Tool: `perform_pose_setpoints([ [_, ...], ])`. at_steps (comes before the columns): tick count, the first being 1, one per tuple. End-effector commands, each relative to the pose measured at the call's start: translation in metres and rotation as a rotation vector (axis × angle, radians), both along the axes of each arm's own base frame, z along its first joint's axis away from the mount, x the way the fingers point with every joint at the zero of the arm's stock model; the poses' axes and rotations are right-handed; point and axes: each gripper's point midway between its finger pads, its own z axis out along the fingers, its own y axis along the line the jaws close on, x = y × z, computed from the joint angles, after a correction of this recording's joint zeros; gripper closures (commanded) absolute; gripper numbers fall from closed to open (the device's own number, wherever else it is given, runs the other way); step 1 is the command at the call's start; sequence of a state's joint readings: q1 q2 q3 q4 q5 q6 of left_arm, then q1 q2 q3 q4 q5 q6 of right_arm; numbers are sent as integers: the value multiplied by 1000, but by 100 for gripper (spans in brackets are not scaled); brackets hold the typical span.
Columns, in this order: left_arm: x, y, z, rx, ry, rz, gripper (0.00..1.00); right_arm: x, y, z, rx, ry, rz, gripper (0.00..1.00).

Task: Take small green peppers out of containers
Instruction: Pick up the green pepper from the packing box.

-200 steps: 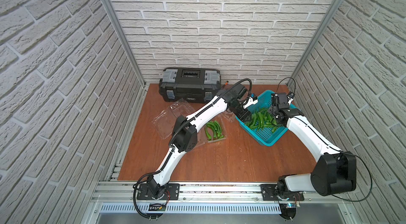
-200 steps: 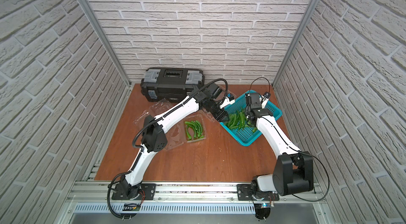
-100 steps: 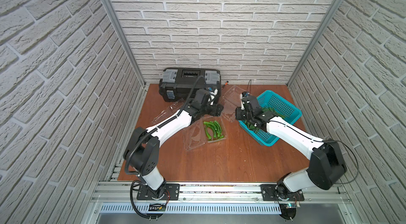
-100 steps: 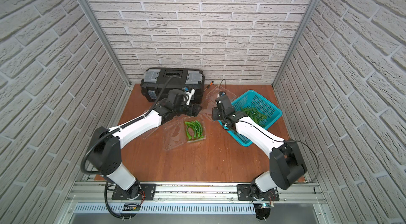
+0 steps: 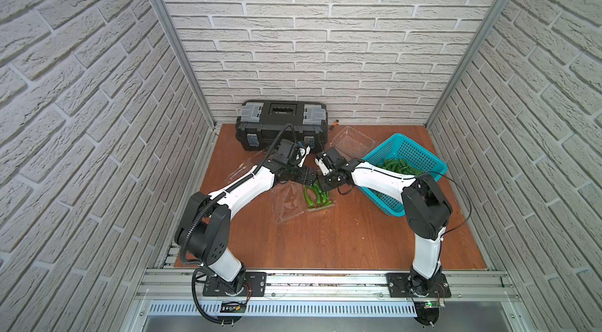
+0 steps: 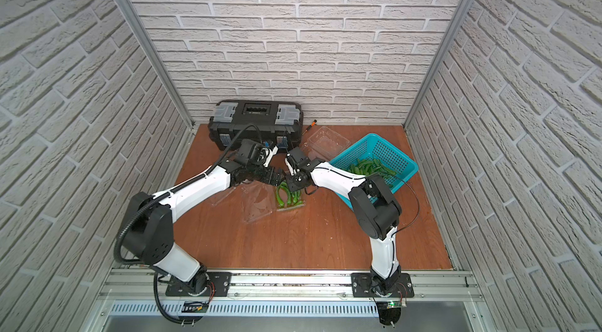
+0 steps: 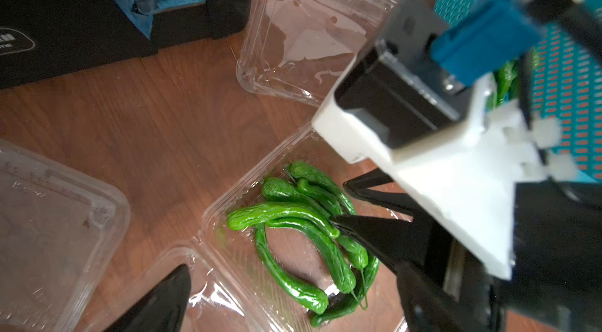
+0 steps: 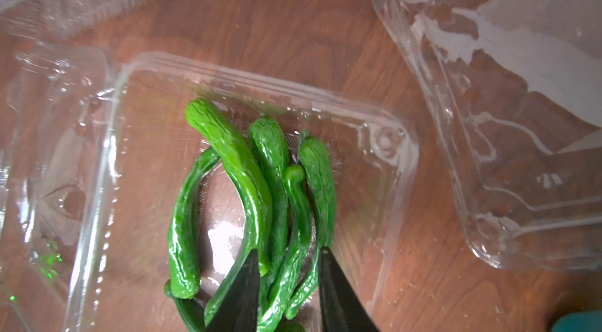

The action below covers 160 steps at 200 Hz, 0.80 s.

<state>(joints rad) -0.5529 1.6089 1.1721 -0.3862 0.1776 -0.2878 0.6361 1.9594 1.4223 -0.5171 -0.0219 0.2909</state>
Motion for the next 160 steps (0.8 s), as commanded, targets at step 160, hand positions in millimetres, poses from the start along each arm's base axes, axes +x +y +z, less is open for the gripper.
perform_pose_setpoints([
  [160, 27, 99, -18, -38, -61, 602, 2, 14, 47, -19, 67, -8, 86, 68],
])
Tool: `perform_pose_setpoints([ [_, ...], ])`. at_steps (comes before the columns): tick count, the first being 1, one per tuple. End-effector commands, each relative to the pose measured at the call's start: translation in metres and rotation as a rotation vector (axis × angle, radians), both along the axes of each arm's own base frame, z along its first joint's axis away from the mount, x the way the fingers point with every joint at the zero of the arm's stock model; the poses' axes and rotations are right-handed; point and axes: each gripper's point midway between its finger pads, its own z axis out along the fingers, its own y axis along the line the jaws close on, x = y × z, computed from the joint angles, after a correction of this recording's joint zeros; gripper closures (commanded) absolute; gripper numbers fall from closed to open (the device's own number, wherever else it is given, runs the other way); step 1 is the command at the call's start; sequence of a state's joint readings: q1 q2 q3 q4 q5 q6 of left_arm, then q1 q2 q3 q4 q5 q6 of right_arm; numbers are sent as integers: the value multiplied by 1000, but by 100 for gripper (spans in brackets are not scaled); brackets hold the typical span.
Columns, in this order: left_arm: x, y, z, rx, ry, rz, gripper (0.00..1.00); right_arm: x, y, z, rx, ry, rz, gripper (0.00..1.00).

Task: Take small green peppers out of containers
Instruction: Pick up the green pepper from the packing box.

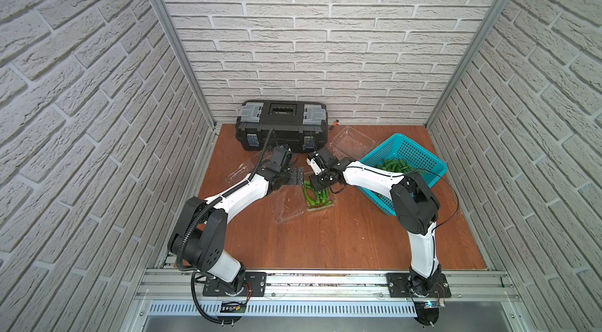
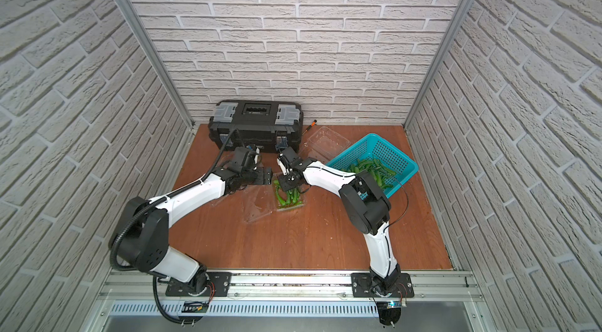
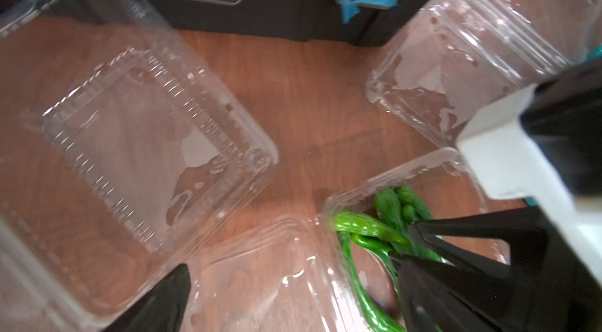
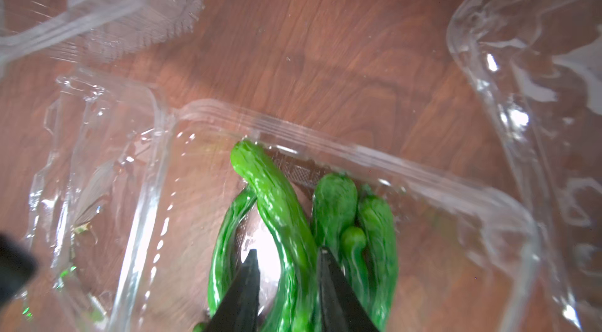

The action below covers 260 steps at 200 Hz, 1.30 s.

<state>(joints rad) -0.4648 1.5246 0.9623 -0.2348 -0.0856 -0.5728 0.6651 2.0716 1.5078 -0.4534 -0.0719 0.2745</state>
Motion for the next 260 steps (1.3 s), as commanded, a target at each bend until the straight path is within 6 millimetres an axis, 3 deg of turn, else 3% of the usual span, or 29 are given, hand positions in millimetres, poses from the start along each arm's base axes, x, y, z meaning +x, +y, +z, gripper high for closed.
perform_pose_setpoints([
  [1, 8, 17, 11, -45, -51, 129, 2, 2, 9, -4, 14, 0, 20, 68],
  [89, 7, 28, 8, -66, -39, 190, 2, -3, 5, -33, -38, 39, 29, 70],
  [127, 7, 29, 7, -68, -34, 195, 2, -4, 3, -30, -53, 19, 30, 70],
  [135, 7, 29, 6, -68, -29, 195, 2, -3, 4, -29, -48, 16, 32, 74],
  [177, 10, 27, 5, -66, -12, 191, 2, -1, 6, -18, -8, -22, 14, 98],
  [236, 9, 29, 9, -48, -5, 179, 2, 6, 5, 26, 63, -122, -9, 98],
  [245, 9, 29, 9, -48, -4, 178, 2, 6, 3, 25, 60, -122, -13, 98],
  [248, 9, 29, 9, -48, -5, 178, 2, 7, 4, 40, 80, -148, -14, 98],
  [260, 9, 29, 10, -50, -6, 178, 2, 9, 0, 50, 95, -166, -25, 98],
])
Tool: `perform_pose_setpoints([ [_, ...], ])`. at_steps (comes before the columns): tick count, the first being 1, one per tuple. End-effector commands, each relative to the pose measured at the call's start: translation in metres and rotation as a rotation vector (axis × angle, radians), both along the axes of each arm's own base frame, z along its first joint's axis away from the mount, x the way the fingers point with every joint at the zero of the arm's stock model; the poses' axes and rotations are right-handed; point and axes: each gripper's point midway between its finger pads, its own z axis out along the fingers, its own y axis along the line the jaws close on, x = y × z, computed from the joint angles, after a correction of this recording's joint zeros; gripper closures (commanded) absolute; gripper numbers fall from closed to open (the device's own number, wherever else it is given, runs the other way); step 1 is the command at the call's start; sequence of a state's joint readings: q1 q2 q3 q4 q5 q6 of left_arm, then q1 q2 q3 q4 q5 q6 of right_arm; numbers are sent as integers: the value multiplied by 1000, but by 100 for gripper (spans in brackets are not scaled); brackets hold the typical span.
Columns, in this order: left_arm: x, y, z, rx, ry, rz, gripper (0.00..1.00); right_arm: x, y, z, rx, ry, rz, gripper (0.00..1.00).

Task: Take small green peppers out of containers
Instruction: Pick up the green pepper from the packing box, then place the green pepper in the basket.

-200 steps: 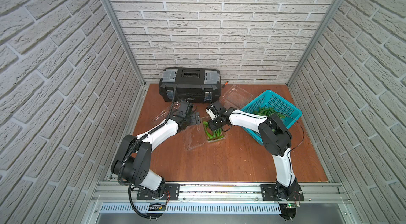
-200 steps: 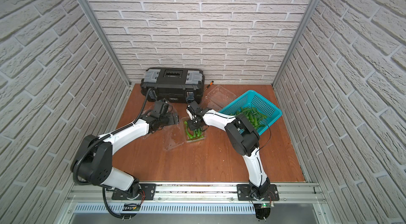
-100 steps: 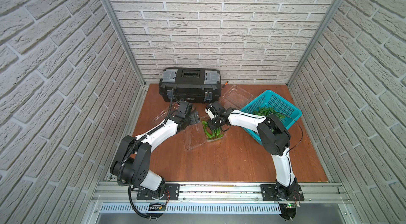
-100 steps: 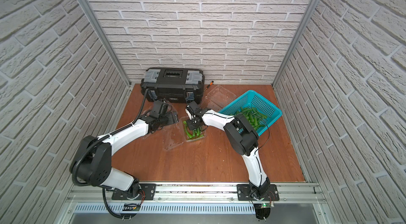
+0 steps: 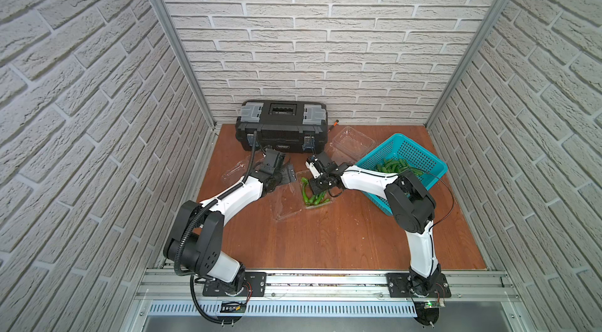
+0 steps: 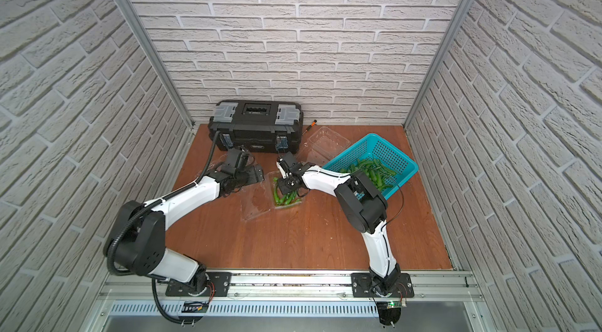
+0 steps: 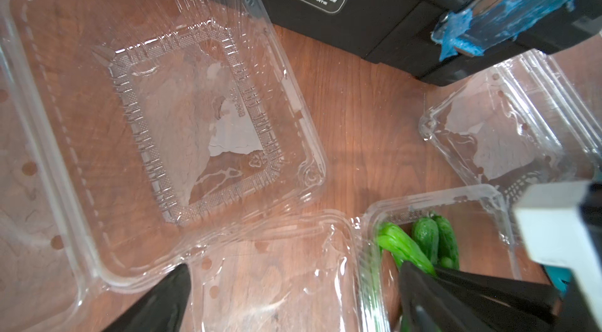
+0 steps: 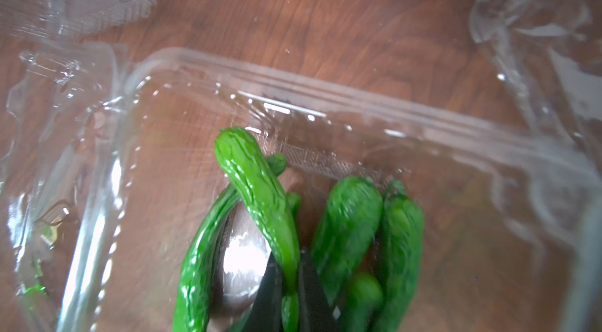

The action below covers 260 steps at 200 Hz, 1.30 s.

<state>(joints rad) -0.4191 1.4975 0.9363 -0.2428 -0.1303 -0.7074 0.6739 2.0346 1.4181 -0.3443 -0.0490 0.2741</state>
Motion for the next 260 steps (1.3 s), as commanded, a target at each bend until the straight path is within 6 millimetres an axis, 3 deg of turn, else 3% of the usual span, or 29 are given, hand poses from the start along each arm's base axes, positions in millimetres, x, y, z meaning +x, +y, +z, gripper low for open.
perform_pose_setpoints([
  [1, 7, 1, 10, 0, -21, 1, 2, 10, 1, 52, 77, -111, -23, 98],
  [82, 10, -7, 8, -42, -32, -11, 2, 23, -9, 105, 251, -188, -89, 98],
  [120, 12, -22, 11, -81, -50, -67, 2, 37, -34, 124, 372, -196, -216, 98],
  [140, 13, -25, 11, -67, -51, -81, 2, 50, -66, 138, 444, -230, -358, 98],
  [162, 14, -31, 13, -54, -58, -108, 2, 60, -115, 153, 418, -318, -535, 98],
  [181, 14, -40, 16, -37, -67, -154, 2, 56, -177, 158, 271, -410, -777, 98],
  [207, 11, -61, 17, 11, -67, -259, 2, 27, -263, 144, 54, -428, -1132, 98],
  [221, 8, -76, 15, 31, -56, -336, 2, 14, -287, 128, 16, -387, -1235, 95],
  [234, 3, -91, 13, 60, -46, -410, 2, 3, -302, 115, -1, -336, -1317, 80],
  [244, -2, -102, 10, 88, -31, -470, 2, 1, -304, 109, -10, -306, -1323, 74],
  [260, -10, -120, 7, 131, -8, -558, 2, 3, -302, 107, -20, -292, -1297, 73],
])
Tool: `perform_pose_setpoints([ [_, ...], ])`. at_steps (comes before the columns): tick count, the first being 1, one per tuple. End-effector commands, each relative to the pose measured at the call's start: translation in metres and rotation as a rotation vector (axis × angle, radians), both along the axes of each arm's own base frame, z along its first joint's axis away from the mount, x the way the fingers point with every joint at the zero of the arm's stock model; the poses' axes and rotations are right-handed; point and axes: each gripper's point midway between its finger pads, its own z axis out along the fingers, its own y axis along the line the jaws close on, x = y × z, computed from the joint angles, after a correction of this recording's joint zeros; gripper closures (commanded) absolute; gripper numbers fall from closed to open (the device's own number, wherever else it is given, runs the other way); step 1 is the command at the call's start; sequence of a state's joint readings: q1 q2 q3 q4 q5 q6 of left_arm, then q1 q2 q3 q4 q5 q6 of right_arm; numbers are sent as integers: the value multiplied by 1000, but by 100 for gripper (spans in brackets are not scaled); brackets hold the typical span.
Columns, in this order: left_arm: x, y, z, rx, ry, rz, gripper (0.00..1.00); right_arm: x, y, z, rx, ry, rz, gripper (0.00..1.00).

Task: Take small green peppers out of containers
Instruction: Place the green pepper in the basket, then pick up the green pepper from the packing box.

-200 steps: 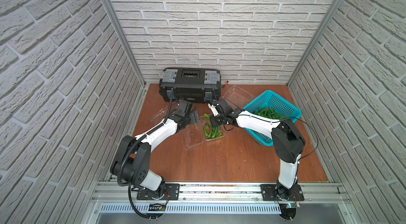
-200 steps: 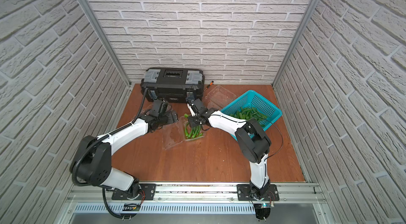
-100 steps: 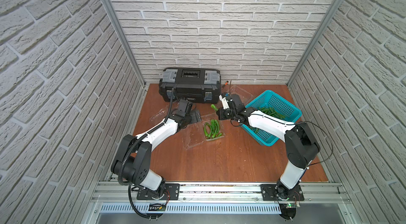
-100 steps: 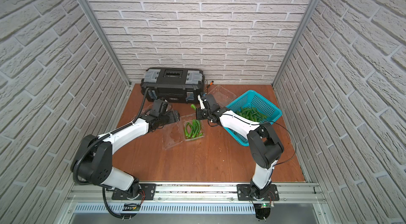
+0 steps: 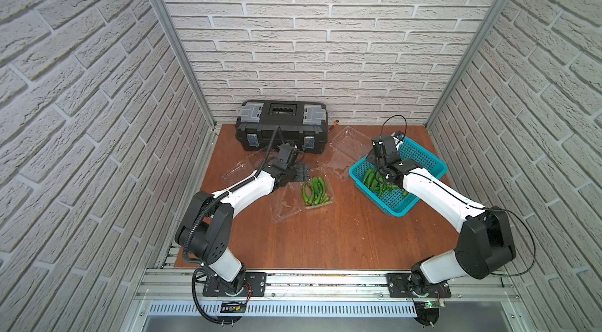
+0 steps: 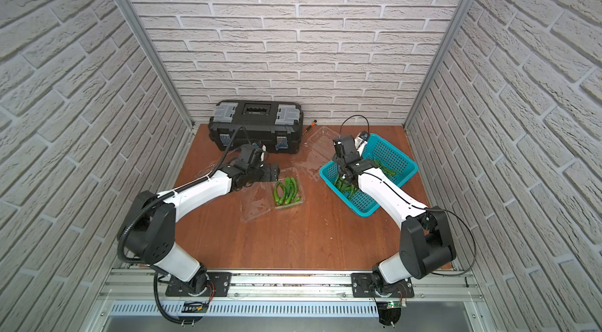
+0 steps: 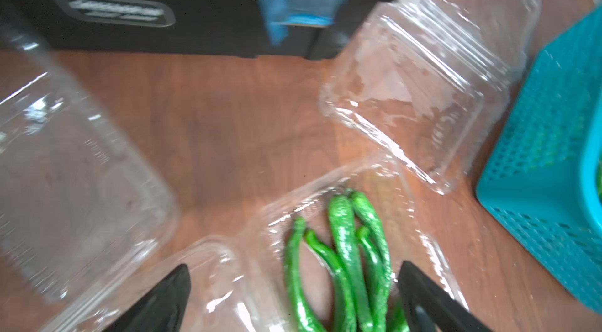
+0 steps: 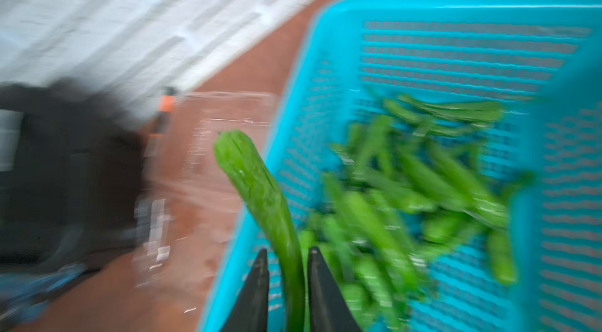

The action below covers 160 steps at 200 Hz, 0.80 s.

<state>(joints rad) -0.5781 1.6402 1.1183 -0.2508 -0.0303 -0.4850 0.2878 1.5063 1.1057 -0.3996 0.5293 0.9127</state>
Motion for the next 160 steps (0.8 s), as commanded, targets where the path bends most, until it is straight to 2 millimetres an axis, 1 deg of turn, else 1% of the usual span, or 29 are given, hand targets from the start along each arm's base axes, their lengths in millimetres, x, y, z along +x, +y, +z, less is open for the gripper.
perform_pose_setpoints([
  [1, -14, -24, -7, 90, 24, -168, 2, -15, -14, -13, -23, 63, -80, 73],
  [19, -22, -39, -15, 122, 55, -238, 4, -10, -7, -14, -13, 66, -39, 73],
  [38, -28, -46, -26, 142, 95, -278, 11, -5, -1, -15, -8, 69, 5, 73],
  [46, -30, -47, -31, 152, 116, -289, 16, -4, 1, -16, -9, 73, 15, 73],
  [57, -31, -46, -38, 166, 144, -294, 28, -3, 2, -17, -12, 79, 26, 74],
  [65, -33, -46, -42, 176, 165, -298, 35, -2, 2, -17, -15, 81, 33, 74],
  [86, -37, -42, -53, 204, 208, -297, 49, -2, 3, -17, -24, 88, 48, 74],
  [97, -39, -39, -60, 221, 234, -297, 55, -2, 3, -17, -27, 89, 55, 74],
  [113, -43, -38, -68, 242, 274, -302, 60, -2, 3, -19, -29, 93, 57, 74],
  [124, -46, -36, -75, 249, 298, -303, 61, -2, 3, -19, -30, 93, 56, 74],
  [138, -47, -35, -79, 259, 314, -304, 62, -2, 3, -20, -31, 93, 56, 74],
  [160, -46, -31, -83, 282, 326, -287, 68, -3, 3, -20, -29, 93, 60, 75],
])
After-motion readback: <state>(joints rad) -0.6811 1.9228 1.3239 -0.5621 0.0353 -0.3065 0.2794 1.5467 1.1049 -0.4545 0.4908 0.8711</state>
